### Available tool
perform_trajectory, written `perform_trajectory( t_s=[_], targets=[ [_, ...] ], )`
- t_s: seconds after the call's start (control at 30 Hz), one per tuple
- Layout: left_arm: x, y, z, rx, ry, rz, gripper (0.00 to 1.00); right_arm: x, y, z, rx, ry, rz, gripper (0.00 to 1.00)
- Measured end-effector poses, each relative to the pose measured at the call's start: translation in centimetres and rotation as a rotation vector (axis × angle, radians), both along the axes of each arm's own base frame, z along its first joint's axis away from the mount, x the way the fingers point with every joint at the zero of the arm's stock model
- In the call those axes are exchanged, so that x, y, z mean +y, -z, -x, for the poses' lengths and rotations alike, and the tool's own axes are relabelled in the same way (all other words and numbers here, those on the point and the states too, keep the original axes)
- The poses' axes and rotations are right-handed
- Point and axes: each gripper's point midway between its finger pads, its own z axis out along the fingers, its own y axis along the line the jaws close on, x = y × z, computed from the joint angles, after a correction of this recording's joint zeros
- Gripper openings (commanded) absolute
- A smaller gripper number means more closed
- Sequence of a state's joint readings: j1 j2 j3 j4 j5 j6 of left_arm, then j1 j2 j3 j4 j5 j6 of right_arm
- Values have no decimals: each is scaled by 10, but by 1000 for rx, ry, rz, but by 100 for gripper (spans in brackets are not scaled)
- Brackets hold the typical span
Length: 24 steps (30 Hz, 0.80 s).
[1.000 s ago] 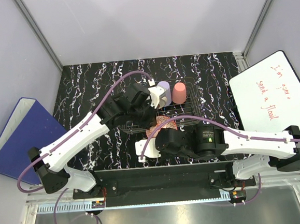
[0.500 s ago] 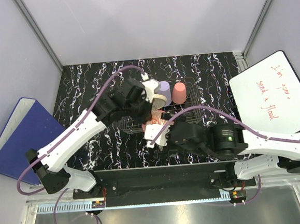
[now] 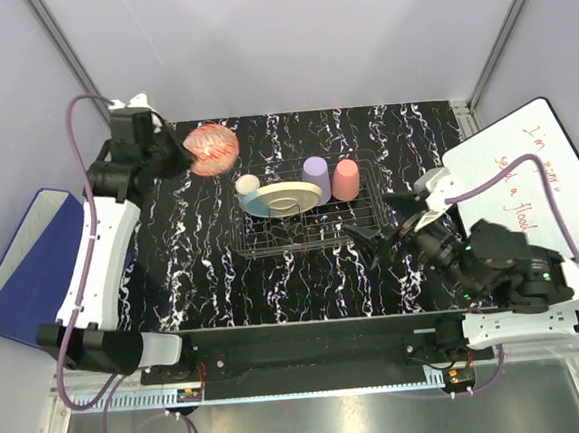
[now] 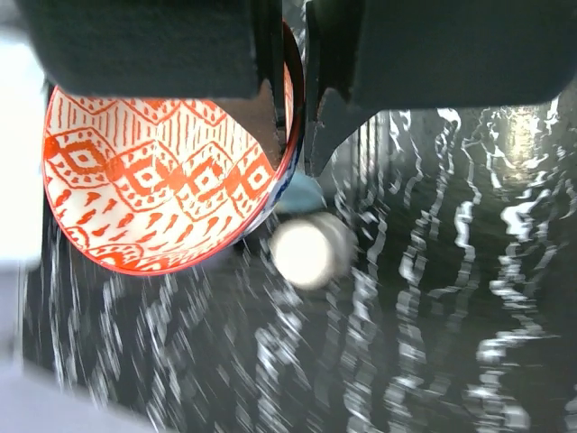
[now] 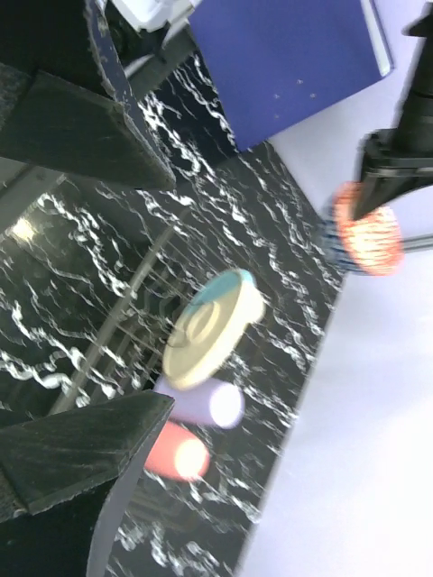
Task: Unload the mixed dishes from the dish rack
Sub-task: Pick up the bowl from the dish rack, then place the bowl at the center of the board.
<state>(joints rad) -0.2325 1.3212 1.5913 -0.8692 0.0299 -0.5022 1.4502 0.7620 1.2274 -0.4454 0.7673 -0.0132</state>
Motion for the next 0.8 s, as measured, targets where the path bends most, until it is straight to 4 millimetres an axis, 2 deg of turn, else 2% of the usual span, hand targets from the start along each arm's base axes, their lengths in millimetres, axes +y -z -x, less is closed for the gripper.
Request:
perform_trajectory(
  t_s=[0.1,0.17,0.3,0.4,0.53,0.8],
  targets=[
    [37,7,-31,15,-165,50,0,11,27,1,53,3,-13,100],
    [58,19,-60,30,-257,57,0,20,49,1,82,4,18,100],
    [79,61,-113,75,-351,35,0,31,74,0,100,4,47,100],
    [90,100,-142,126,-389,8,0,31,77,0,95,3,30,100],
    [107,140,-168,179,-443,-48,0,30,70,-1,80,8,1,100],
    [139,171,-201,198,-582,-74,0,29,75,-6,69,39,6,100]
  ],
)
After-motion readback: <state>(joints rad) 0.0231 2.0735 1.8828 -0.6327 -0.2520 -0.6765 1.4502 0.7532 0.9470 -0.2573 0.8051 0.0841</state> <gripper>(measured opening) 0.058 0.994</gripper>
